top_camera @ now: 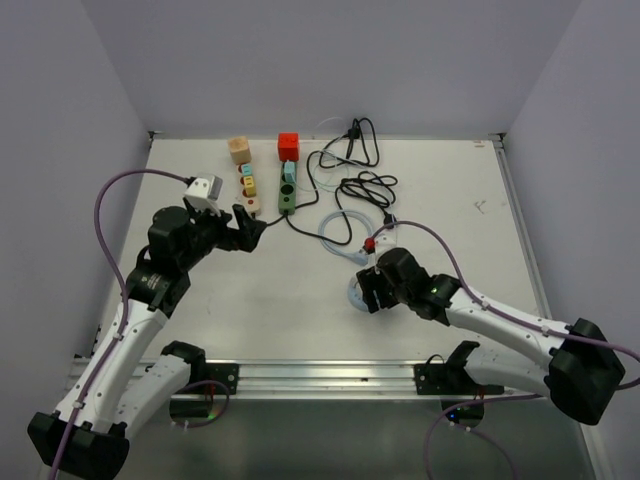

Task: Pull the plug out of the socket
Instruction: Remove the plug from the socket.

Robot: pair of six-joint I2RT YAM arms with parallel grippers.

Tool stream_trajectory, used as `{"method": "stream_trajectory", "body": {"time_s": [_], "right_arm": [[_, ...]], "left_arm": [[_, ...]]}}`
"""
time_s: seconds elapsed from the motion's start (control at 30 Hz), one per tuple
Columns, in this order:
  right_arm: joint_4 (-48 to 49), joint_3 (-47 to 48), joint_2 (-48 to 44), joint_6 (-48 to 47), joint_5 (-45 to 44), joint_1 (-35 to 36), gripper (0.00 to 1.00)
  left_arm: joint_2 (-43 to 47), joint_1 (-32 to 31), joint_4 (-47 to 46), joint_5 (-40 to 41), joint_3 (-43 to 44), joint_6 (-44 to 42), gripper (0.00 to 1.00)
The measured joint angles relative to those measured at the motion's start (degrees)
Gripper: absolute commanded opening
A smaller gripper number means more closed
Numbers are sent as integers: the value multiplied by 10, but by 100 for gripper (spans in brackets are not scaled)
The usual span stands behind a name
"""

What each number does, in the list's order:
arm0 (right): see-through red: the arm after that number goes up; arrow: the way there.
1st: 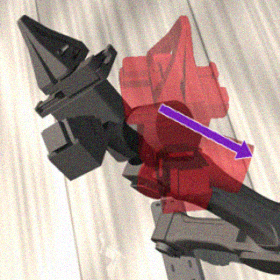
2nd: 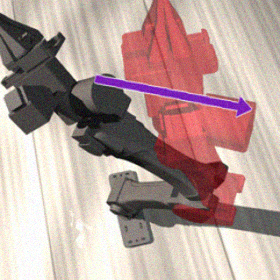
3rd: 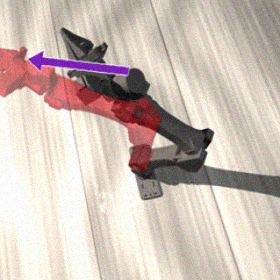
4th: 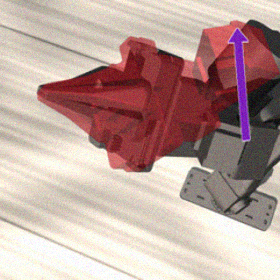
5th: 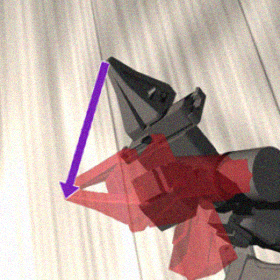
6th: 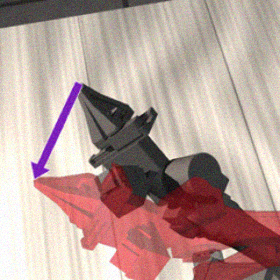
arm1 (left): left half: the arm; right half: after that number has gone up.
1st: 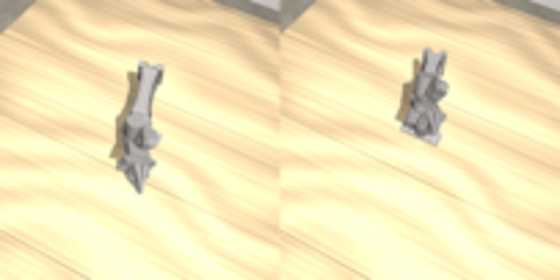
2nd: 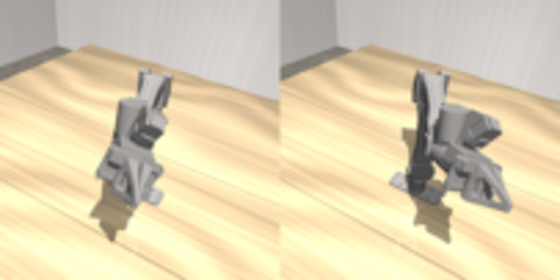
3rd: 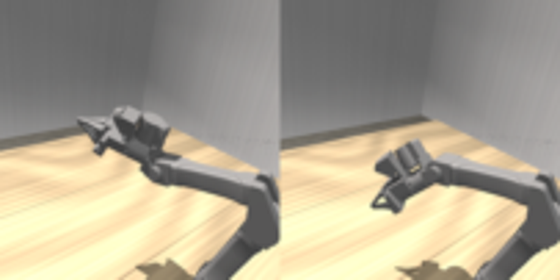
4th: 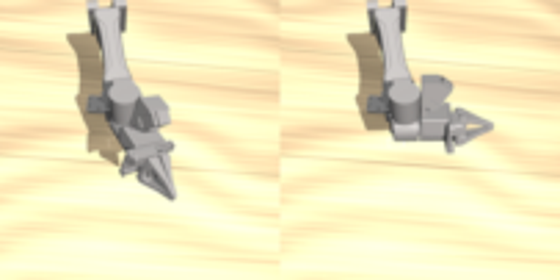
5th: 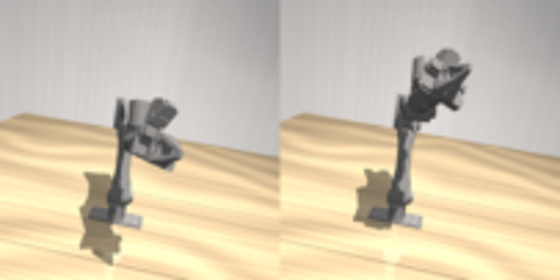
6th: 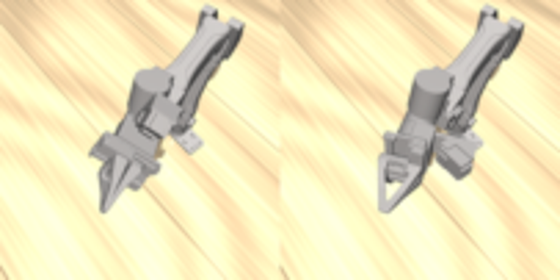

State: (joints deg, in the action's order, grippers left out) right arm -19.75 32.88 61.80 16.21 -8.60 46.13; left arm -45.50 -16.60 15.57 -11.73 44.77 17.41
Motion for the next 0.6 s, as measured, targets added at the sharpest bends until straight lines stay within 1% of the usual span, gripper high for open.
{"method": "stream_trajectory", "body": {"time_s": [0.17, 0.27, 0.47, 0.6], "right_arm": [[44, 6, 29, -20, 6, 9, 69], [70, 21, 61, -30, 12, 21, 69], [123, 49, 126, -45, 38, 64, 69], [149, 52, 138, -46, 54, 73, 71]], "left_arm": [[0, 0, -1, 5, 0, -1, 100], [-6, 0, -2, 9, 0, 0, 100], [-21, 0, -13, 13, 0, 0, 100], [-37, 0, -15, 11, 2, 0, 100]]}}
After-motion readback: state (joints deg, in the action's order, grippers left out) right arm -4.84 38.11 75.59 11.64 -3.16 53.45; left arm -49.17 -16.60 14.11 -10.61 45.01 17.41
